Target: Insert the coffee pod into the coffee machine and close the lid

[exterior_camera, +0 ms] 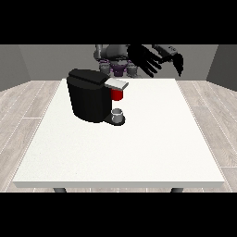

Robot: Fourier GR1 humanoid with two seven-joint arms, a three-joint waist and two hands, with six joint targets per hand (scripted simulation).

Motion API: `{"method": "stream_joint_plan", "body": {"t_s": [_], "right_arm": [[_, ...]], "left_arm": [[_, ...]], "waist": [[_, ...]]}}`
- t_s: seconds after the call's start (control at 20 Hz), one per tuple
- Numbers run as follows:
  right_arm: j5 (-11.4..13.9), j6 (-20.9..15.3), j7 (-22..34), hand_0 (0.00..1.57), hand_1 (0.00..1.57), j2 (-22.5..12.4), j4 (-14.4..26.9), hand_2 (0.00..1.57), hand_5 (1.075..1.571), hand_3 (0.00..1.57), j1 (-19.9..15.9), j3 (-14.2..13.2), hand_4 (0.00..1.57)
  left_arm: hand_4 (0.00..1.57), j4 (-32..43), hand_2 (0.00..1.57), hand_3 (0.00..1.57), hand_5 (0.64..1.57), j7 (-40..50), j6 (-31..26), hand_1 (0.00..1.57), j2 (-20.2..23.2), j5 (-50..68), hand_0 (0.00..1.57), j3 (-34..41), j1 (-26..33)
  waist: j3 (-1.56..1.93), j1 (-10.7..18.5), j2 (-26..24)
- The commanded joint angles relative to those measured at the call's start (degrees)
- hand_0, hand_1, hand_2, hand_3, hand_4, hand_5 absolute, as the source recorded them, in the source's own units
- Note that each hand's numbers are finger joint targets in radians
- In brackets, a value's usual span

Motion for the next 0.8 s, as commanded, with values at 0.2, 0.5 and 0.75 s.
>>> {"method": "stream_joint_plan", "body": {"t_s": [0.2,0.5,0.75], "right_arm": [[-0.5,-1.2,-12.1,0.00,0.00,6.0,2.0,0.00,1.571,0.00,-6.5,3.0,0.13],[-1.3,-0.6,-18.6,0.00,0.00,9.6,6.8,0.00,1.571,0.00,-5.8,3.9,0.00],[-2.1,-0.8,-22.4,0.00,0.00,14.8,4.9,0.00,1.571,0.00,-4.6,6.6,0.17]], "left_arm": [[0.31,0.2,0.00,0.00,1.571,0.2,-1.0,0.00,2.0,2.2,0.00,2.9,-5.1],[0.35,-1.4,0.00,0.00,1.571,2.8,0.3,0.00,0.8,2.0,0.00,2.2,-1.6],[0.25,0.7,0.00,0.00,1.571,0.5,-0.9,0.00,2.0,3.4,0.00,3.9,2.2]], "waist": [[-1.20,0.4,5.5],[-1.19,-2.2,2.1],[-1.20,-6.4,-2.1]]}}
